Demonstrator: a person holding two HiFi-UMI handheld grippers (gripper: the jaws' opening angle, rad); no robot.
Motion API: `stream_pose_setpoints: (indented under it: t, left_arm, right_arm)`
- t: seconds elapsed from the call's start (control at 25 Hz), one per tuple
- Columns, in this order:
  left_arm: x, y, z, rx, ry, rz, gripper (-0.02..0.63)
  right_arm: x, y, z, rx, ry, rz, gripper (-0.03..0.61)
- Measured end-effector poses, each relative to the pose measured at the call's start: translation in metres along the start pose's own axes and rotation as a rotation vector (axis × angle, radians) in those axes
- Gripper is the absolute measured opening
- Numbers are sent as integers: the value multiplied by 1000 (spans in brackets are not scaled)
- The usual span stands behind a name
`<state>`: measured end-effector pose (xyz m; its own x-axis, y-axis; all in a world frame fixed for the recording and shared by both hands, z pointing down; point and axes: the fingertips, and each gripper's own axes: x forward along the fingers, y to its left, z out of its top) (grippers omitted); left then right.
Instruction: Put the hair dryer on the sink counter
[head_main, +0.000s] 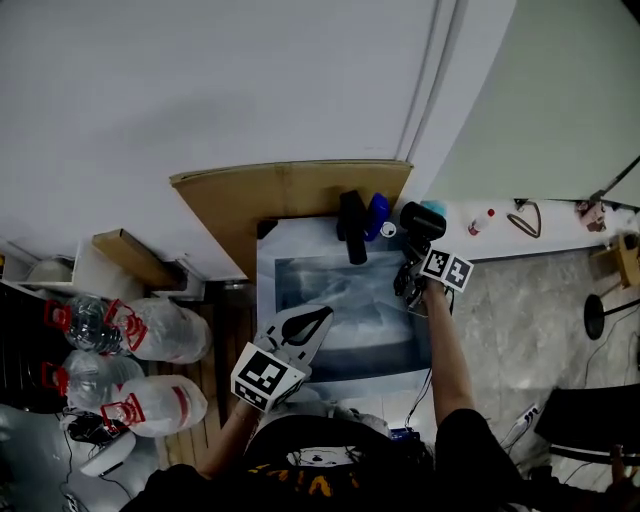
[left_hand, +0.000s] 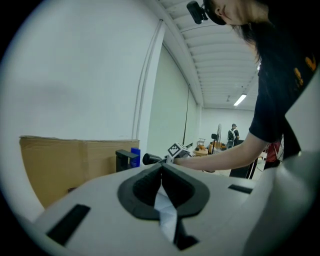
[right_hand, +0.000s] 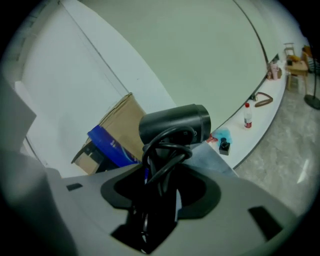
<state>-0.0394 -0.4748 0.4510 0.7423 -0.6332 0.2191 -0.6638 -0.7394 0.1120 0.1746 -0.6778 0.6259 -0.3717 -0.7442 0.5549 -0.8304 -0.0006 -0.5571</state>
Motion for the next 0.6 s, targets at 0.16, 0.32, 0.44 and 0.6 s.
stream_pose_setpoints:
  t: [0.16,0.32,0.44,0.6]
  left_arm:
    - [-4,14,-6,-17,8,22,9]
    - [-8,24,-11,-30,14,42,9]
    - [-13,29,-16,-38,21,53,9]
    - [-19,39,-25,-50,40,85,9]
  right_arm:
    - [21,-10,10,148,-50,-36,195]
    - [37,-12,15,235,-90,-57,195]
    - [49,-14,15,187,-85,-101,195]
    - [65,-13,13,170,-84,-99,209]
